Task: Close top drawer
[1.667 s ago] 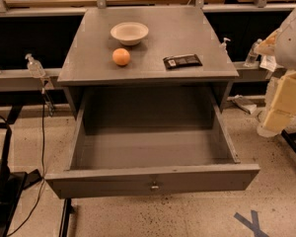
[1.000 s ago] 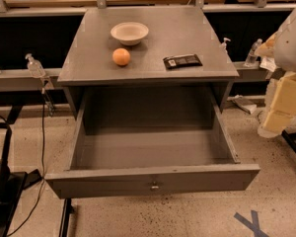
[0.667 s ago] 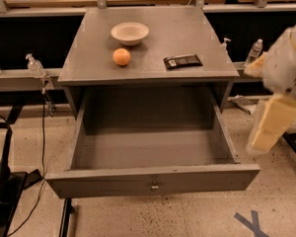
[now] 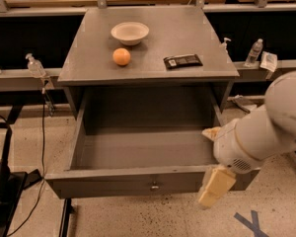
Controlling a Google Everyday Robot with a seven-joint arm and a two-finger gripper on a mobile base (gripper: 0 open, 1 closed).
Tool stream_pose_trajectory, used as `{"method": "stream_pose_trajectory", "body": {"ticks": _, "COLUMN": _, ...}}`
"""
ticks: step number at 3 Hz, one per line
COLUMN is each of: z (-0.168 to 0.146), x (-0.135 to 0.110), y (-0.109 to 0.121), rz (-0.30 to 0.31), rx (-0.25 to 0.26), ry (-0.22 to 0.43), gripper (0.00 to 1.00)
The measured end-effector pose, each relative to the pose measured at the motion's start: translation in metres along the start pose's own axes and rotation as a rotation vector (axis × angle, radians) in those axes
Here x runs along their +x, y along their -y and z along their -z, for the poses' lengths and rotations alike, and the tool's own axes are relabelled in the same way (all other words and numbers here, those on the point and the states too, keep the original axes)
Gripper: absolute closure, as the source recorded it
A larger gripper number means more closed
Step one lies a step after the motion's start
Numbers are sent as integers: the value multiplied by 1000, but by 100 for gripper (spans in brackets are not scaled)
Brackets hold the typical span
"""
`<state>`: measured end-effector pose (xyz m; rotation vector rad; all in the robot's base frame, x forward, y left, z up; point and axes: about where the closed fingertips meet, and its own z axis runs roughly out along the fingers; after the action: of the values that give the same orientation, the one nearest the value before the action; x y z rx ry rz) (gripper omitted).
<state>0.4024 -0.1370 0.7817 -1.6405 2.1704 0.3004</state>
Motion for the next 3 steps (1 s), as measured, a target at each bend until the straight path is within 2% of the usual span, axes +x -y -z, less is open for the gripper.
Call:
{"method": "stream_pose_trajectory", "body": {"ticks": 1, "z": -11, "x": -1, "y": 6, "rz": -3, "rx": 46, "ry": 14, "gripper": 0}}
{"method": "stream_pose_trajectory", "body": {"ticks": 2, "z": -42, "x": 2, "y": 1, "rz": 23, "rx": 10, "ry": 33, "gripper": 0}}
{"method": "stream_pose_trajectory", "body": {"ticks": 3, "z": -84, "x": 11, "y": 9, "rz": 35, "rx": 24, "ry": 33, "gripper": 0}}
